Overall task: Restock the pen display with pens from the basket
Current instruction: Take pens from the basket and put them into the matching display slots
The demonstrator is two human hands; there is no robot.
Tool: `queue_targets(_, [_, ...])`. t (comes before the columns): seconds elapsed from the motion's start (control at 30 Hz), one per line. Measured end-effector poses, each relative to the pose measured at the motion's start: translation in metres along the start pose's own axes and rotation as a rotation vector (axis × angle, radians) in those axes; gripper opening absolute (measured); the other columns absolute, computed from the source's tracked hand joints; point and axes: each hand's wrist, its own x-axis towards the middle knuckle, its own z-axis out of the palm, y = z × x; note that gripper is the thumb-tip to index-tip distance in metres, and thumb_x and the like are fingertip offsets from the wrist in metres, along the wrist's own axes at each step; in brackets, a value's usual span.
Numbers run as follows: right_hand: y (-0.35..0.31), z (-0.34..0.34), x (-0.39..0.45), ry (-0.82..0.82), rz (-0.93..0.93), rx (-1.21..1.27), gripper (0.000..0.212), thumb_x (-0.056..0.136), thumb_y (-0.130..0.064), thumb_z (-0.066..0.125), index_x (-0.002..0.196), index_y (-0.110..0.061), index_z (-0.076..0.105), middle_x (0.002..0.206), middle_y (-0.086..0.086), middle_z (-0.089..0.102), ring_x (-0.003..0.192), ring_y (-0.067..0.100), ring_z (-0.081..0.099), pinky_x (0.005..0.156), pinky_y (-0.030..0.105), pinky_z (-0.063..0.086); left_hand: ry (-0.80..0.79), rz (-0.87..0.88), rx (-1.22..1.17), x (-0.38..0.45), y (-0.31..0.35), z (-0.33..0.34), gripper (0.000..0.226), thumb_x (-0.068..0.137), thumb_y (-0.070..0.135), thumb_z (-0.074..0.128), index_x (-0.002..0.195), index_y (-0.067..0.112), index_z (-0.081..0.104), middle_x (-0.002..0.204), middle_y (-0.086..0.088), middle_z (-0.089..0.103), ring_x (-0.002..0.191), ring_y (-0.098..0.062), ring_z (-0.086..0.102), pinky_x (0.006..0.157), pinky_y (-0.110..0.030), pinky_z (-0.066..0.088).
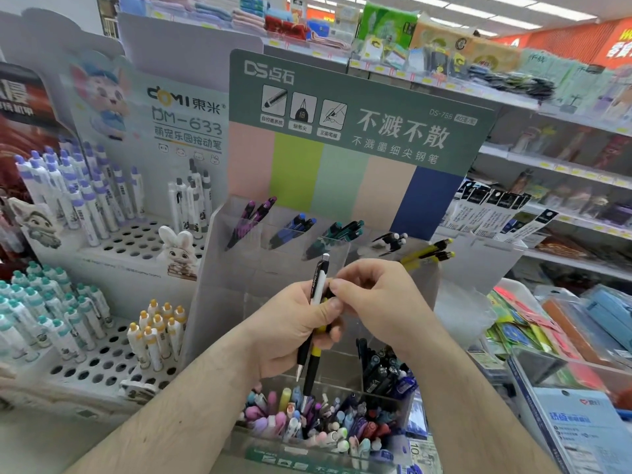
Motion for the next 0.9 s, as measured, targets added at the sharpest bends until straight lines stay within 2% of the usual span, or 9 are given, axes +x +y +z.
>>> queue_targets(0.13, [0.000, 0.000, -0.004, -0.048, 0.066, 0.081, 0.009, 0.086, -0.017, 0.073, 0.077, -0.016, 0.073, 0.075, 0.006, 0.072, 0.071, 0.016, 0.065, 0.080, 0.048, 0.060, -0.041, -0.012, 0.066, -0.001, -0.002, 0.003, 0.011, 0.088, 0.014, 0.051, 0.095, 0.006, 0.053, 0.064, 0.003, 0.065, 0.051, -0.007, 0.053, 0.046, -0.017, 0.036])
queue_targets(0.23, [0.003, -0.003, -0.008, -0.004, 0.068, 0.145, 0.010, 0.088, -0.012, 0.071, 0.078, -0.013, 0.069, 0.073, 0.004, 0.070, 0.070, 0.017, 0.065, 0.074, 0.046, 0.061, -0.068, -0.044, 0.049, -0.001, -0.004, 0.003, 0.018, 0.090, 0.016, 0.051, 0.102, 0.004, 0.056, 0.079, -0.002, 0.071, 0.058, -0.013, 0.059, 0.049, -0.019, 0.042])
queue_targets(0.3, [0.004, -0.010, -0.009, 0.114, 0.034, 0.154, 0.013, 0.091, -0.012, 0.068, 0.078, -0.014, 0.067, 0.069, -0.002, 0.067, 0.065, 0.009, 0.061, 0.065, 0.029, 0.056, -0.075, -0.091, 0.053, -0.001, -0.004, 0.000, 0.030, 0.091, 0.020, 0.050, 0.115, 0.003, 0.058, 0.091, -0.012, 0.072, 0.060, -0.017, 0.061, 0.050, -0.021, 0.045])
queue_targets(0.37, [0.005, -0.020, -0.008, 0.225, 0.003, 0.156, 0.014, 0.094, -0.013, 0.066, 0.080, -0.015, 0.066, 0.069, -0.003, 0.062, 0.060, 0.005, 0.053, 0.057, 0.019, 0.047, -0.044, -0.128, 0.066, -0.002, -0.005, -0.002, 0.037, 0.091, 0.022, 0.050, 0.122, 0.003, 0.057, 0.092, -0.015, 0.072, 0.056, -0.017, 0.059, 0.046, -0.021, 0.043])
queue_targets(0.53, [0.015, -0.046, -0.005, 0.567, 0.018, 0.458, 0.013, 0.095, -0.010, 0.064, 0.083, -0.013, 0.064, 0.068, 0.000, 0.060, 0.050, 0.005, 0.052, 0.052, 0.018, 0.045, 0.072, -0.076, -0.086, 0.002, -0.009, -0.004, 0.039, 0.085, 0.024, 0.051, 0.119, 0.007, 0.062, 0.081, -0.013, 0.071, 0.044, -0.011, 0.051, 0.038, -0.017, 0.032])
queue_targets(0.63, [0.022, -0.048, -0.004, 0.629, 0.064, 0.605, 0.010, 0.096, -0.010, 0.064, 0.086, -0.011, 0.065, 0.073, 0.004, 0.062, 0.048, 0.006, 0.051, 0.049, 0.018, 0.046, 0.074, -0.016, -0.227, 0.005, -0.009, 0.002, 0.031, 0.082, 0.020, 0.053, 0.101, 0.010, 0.075, 0.082, -0.012, 0.072, 0.044, -0.010, 0.050, 0.038, -0.016, 0.026])
queue_targets(0.73, [0.027, -0.046, -0.006, 0.663, 0.099, 0.711, 0.011, 0.097, -0.009, 0.062, 0.087, -0.011, 0.065, 0.075, 0.009, 0.063, 0.050, 0.011, 0.052, 0.048, 0.019, 0.047, 0.063, 0.039, -0.235, 0.008, -0.010, 0.013, 0.028, 0.081, 0.017, 0.054, 0.088, 0.017, 0.080, 0.082, -0.013, 0.073, 0.043, -0.010, 0.050, 0.040, -0.018, 0.023])
queue_targets(0.8, [0.025, -0.049, -0.009, 0.740, 0.088, 0.787, 0.015, 0.096, -0.008, 0.063, 0.082, -0.013, 0.066, 0.072, 0.006, 0.064, 0.054, 0.013, 0.056, 0.052, 0.021, 0.050, 0.097, 0.077, -0.256, 0.012, -0.011, 0.018, 0.027, 0.081, 0.015, 0.054, 0.089, 0.016, 0.080, 0.085, -0.012, 0.073, 0.043, -0.010, 0.051, 0.040, -0.017, 0.023])
queue_targets(0.9, [0.019, -0.060, -0.011, 0.976, -0.022, 0.796, 0.016, 0.095, -0.008, 0.065, 0.081, -0.016, 0.064, 0.068, -0.001, 0.066, 0.055, 0.012, 0.063, 0.058, 0.025, 0.054, 0.149, 0.068, -0.240, 0.019, -0.012, 0.022, 0.025, 0.080, 0.012, 0.057, 0.100, 0.009, 0.072, 0.087, -0.010, 0.073, 0.045, -0.010, 0.051, 0.037, -0.015, 0.025])
